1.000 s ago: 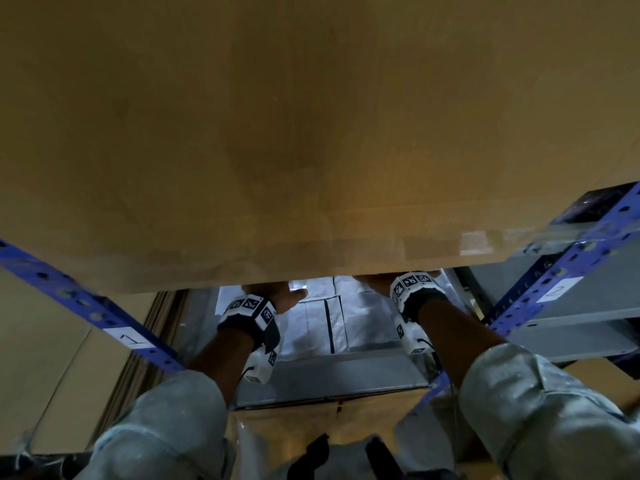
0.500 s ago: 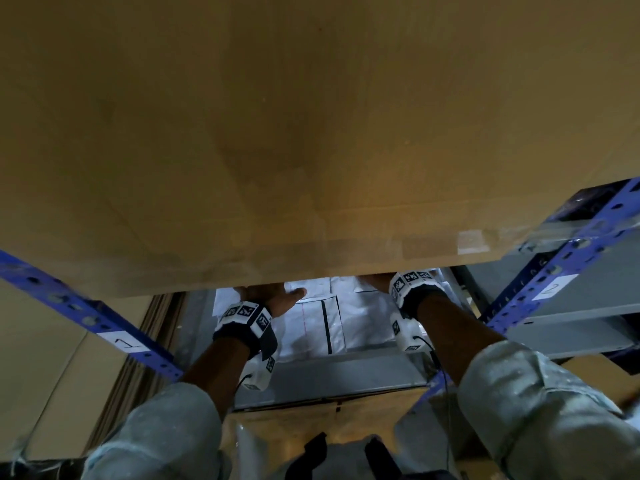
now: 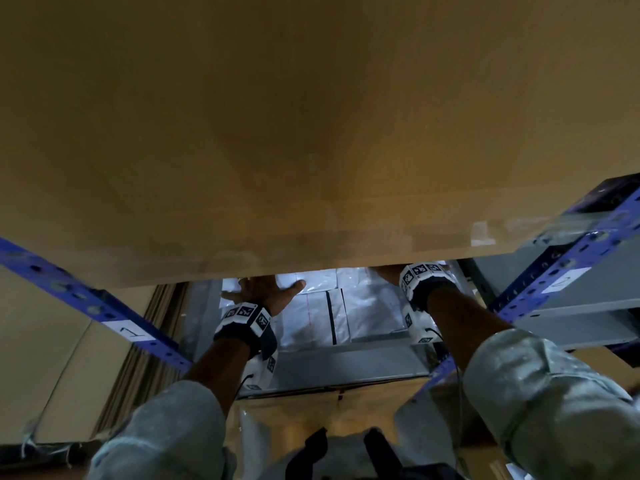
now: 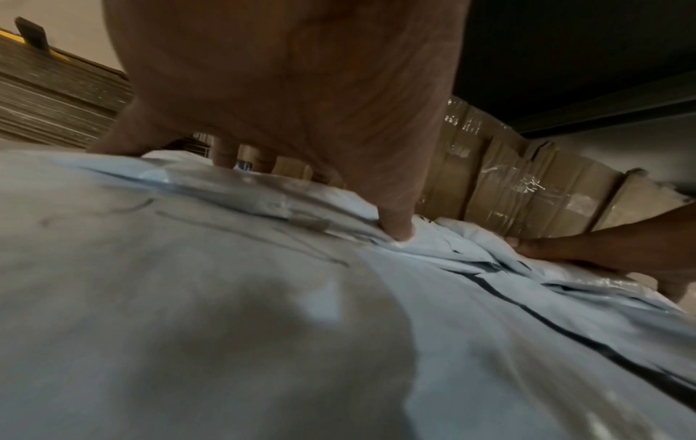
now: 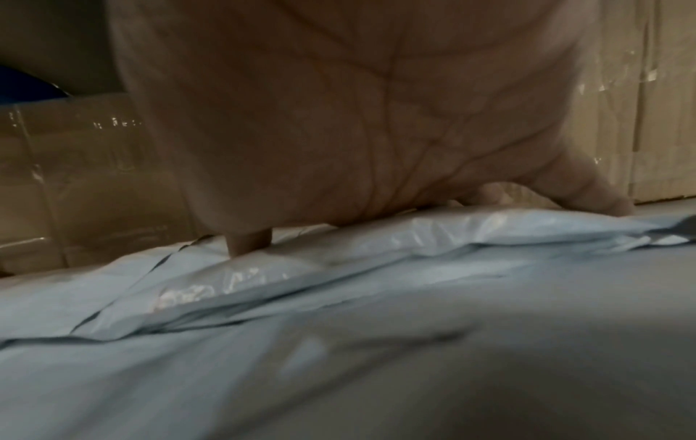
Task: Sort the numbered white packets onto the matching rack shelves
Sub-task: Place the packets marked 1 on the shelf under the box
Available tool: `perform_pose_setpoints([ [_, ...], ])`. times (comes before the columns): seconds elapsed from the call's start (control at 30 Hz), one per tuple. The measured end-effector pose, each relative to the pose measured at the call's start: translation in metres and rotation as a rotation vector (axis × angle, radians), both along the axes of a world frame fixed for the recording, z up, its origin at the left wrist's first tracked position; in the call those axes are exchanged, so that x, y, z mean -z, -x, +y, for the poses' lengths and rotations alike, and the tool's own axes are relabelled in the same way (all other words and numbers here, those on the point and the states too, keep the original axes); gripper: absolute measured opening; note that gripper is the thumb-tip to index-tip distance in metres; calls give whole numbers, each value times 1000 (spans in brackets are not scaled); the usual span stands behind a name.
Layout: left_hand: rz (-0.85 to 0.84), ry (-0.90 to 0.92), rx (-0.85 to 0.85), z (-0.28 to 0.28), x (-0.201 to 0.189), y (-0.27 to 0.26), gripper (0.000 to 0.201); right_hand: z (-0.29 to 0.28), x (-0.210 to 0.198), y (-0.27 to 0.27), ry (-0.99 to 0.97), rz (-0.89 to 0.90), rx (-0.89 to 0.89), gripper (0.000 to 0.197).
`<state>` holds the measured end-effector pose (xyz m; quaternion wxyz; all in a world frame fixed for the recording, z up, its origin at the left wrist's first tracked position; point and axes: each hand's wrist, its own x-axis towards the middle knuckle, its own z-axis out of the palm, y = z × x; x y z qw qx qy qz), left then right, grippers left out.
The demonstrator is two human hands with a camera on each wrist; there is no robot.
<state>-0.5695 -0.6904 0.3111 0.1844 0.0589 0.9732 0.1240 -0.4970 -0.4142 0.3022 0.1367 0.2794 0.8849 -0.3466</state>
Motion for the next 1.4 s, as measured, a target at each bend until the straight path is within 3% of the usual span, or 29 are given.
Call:
perform_pose_setpoints([
  [0.07, -5, 9, 7, 0, 2, 1, 110, 5, 10, 5, 9, -7, 32, 89],
  [0.2, -27, 20, 27, -3, 4, 6, 111, 12, 10, 2, 39, -24, 86, 121],
  [0.27, -10, 11, 34, -4, 5, 10, 112, -8, -29, -17, 14, -70, 129, 111],
  [0.37, 4, 15, 30, -5, 7, 12, 111, -17, -47, -25, -16, -121, 126, 96],
  [0.5, 10, 15, 49, -6, 7, 12, 108, -5, -19, -12, -144, -125, 9, 104],
  [0.6, 28, 11, 59, -7, 5, 11, 108, 8, 3, -3, -187, -133, 30, 117],
  [0.73, 293, -110, 47, -6, -8, 1, 86, 9, 6, 0, -204, -6, -10, 104],
  [0.8, 594, -247, 84, -5, -16, -2, 58, 0, -6, -6, -244, 22, 102, 117],
  [0.87, 808, -382, 164, -7, -20, 1, 20, -18, -19, -15, -305, 80, 206, 92],
  [1.0, 610, -448, 148, -12, -33, -5, 23, -55, -50, -46, -332, 265, 243, 59],
  [1.13, 494, -323, 220, -18, -43, -20, 43, -77, -55, -73, -200, 345, 277, 33],
  [1.27, 330, -393, 222, -28, -48, -36, 23, -106, -47, -107, -155, 439, 341, 17],
  [1.4, 256, -462, 198, -41, -54, -70, 21, -141, -44, -160, -94, 531, 459, 11],
])
